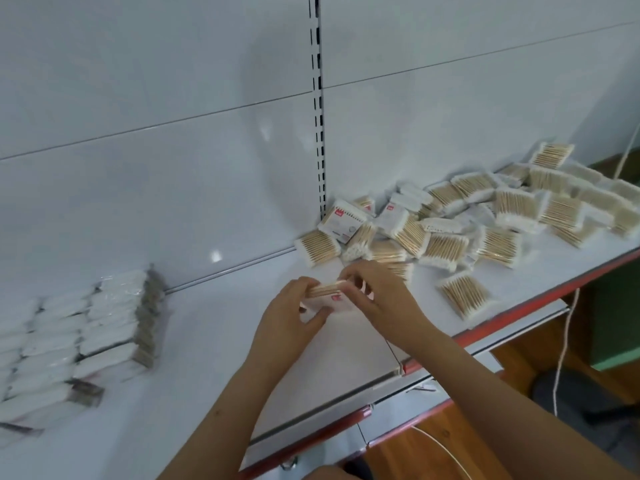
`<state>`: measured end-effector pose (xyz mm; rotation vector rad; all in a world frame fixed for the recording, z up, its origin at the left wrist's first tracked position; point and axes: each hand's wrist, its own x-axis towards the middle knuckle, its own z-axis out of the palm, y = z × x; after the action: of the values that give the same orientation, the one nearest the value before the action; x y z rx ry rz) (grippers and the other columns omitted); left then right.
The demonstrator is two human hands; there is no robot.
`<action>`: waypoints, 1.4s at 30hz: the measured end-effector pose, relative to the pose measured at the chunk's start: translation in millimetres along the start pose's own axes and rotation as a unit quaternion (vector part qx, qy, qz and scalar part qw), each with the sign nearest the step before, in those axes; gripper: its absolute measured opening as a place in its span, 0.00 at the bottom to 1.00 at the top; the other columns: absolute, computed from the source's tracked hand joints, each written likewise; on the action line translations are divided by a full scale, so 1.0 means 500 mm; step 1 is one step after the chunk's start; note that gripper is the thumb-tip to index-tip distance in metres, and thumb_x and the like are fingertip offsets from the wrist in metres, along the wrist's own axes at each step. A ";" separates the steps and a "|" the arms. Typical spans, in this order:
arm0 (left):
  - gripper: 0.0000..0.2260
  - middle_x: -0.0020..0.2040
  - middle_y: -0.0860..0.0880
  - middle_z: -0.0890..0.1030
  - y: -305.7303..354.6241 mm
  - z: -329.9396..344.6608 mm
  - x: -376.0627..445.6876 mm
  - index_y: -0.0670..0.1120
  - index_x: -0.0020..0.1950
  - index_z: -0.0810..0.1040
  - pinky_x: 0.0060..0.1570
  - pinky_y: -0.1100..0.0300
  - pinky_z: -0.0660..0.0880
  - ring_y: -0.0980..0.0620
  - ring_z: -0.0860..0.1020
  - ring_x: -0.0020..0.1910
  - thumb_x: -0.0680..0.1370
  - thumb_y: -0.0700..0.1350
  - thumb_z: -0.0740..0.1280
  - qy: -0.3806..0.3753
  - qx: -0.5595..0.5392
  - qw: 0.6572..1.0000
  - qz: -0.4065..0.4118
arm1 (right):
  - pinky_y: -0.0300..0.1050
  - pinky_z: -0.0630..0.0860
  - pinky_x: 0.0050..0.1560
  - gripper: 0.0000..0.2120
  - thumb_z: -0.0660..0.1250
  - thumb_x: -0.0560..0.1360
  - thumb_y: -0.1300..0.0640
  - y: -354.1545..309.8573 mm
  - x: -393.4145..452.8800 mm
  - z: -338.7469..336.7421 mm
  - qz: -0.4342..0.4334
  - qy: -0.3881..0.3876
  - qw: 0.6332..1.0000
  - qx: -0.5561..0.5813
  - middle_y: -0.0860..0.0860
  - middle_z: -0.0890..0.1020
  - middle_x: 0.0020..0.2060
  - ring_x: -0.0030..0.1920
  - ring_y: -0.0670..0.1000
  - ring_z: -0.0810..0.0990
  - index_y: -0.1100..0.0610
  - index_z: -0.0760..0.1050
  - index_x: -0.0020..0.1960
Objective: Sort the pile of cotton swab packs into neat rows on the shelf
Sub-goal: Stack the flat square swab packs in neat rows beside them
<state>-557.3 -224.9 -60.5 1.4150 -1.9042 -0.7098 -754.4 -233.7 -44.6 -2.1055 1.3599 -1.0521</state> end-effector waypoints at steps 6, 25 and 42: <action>0.10 0.46 0.58 0.83 -0.002 -0.029 -0.043 0.54 0.53 0.79 0.42 0.63 0.79 0.58 0.82 0.43 0.75 0.49 0.75 0.035 -0.163 0.977 -0.132 | 0.38 0.77 0.46 0.10 0.70 0.75 0.45 -0.018 0.014 0.039 0.116 -0.081 0.979 0.150 0.39 0.83 0.46 0.45 0.41 0.81 0.44 0.78 0.56; 0.05 0.52 0.57 0.76 -0.186 -0.233 -0.375 0.51 0.55 0.78 0.51 0.58 0.76 0.59 0.76 0.51 0.80 0.46 0.64 0.233 0.151 0.948 -0.153 | 0.49 0.78 0.43 0.13 0.70 0.76 0.53 -0.339 0.070 0.391 -0.140 -0.192 0.970 0.044 0.47 0.76 0.53 0.41 0.49 0.79 0.53 0.73 0.59; 0.02 0.44 0.55 0.73 -0.159 -0.240 -0.317 0.48 0.47 0.74 0.39 0.72 0.66 0.61 0.70 0.40 0.77 0.45 0.66 0.279 0.195 0.939 -0.054 | 0.39 0.74 0.36 0.18 0.64 0.78 0.45 -0.326 0.079 0.379 -0.119 -0.040 0.992 0.018 0.44 0.71 0.57 0.43 0.42 0.74 0.53 0.71 0.64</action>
<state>-384.7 -99.1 -72.1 1.7425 -1.5631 0.0520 -502.7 -208.3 -36.5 -2.2995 1.0633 -1.0615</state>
